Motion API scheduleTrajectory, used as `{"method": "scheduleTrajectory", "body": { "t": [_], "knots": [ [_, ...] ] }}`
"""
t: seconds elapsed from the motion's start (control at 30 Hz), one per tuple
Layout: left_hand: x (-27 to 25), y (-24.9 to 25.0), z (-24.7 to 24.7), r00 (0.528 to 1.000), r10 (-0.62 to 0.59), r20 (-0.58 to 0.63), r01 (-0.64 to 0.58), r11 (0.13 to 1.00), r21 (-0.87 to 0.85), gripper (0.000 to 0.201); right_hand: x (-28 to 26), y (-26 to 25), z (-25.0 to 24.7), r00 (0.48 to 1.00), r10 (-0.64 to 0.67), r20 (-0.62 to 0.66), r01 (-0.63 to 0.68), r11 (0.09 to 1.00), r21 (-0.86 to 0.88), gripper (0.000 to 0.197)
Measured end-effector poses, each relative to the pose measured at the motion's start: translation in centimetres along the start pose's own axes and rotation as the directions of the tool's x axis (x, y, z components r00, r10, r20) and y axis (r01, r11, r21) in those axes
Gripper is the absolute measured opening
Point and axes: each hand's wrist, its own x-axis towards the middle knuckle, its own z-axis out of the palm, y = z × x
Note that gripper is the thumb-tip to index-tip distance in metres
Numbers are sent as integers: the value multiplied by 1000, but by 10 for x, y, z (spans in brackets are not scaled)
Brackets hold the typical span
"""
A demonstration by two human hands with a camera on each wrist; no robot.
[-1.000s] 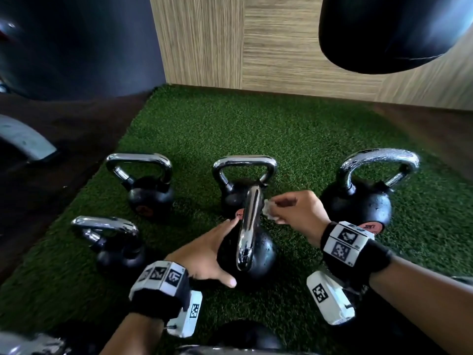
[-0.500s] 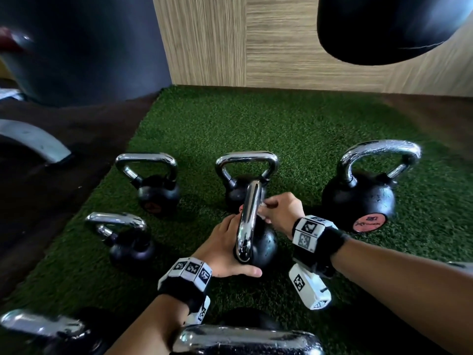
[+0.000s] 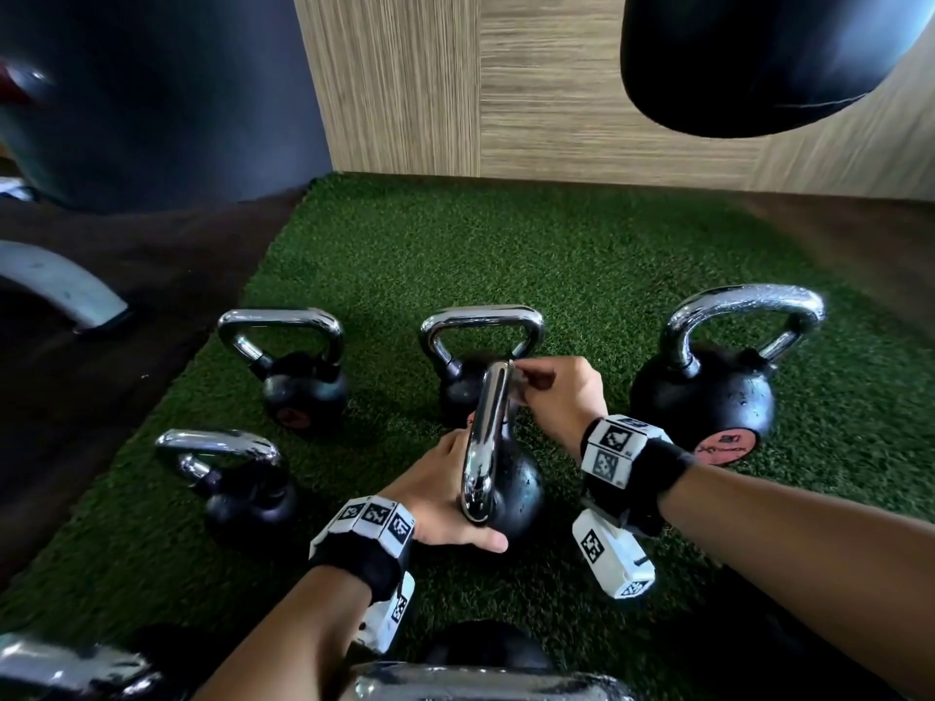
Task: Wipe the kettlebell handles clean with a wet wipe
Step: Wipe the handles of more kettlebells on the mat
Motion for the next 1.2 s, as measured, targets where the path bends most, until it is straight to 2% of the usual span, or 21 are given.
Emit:
{"method": "scheduleTrajectory", "body": {
  "t": [0.13,0.27,0.4,0.53,0.63,0.77,0.8,0.83,0.93,1.03,1.13,1.2],
  "knots": [
    [3,1,-9,999,1,45,-1,1000,4,128,-7,-3,-2,971,-220,-91,204,966,-156,30],
    [9,4,-19,996,-10,88,7,999,35,122,-4,-11,-6,957,-288,-44,275,942,-190,29],
    [13,3,-26,991,54,119,-60,997,48,104,-16,-19,-11,869,-493,39,484,832,-271,32],
    [19,4,-31,987,115,113,-117,993,11,96,-21,-24,-15,845,-520,122,533,804,-265,37],
    [24,6,-35,985,98,142,-95,995,-27,94,-16,-34,-20,826,-541,156,563,782,-267,38],
    [27,4,-38,982,105,158,-93,992,-84,84,-30,-33,-21,720,-667,190,694,696,-186,40],
    [26,3,-38,981,106,161,-90,990,-105,82,-34,-34,-20,714,-676,181,699,698,-154,39],
    [26,3,-39,981,109,163,-89,988,-124,81,-35,-36,-20,730,-664,161,683,720,-128,37],
    [26,2,-39,979,117,167,-92,985,-146,81,-33,-41,-22,829,-541,143,555,827,-89,30],
    [28,3,-41,975,145,171,-119,981,-152,85,-40,-38,-22,874,-449,187,461,887,-27,24],
    [29,3,-42,970,175,170,-153,979,-134,88,-48,-37,-21,933,-287,220,273,958,88,20],
    [31,3,-41,969,171,176,-144,977,-155,85,-47,-37,-22,940,-222,259,195,973,128,20]
  ]
}}
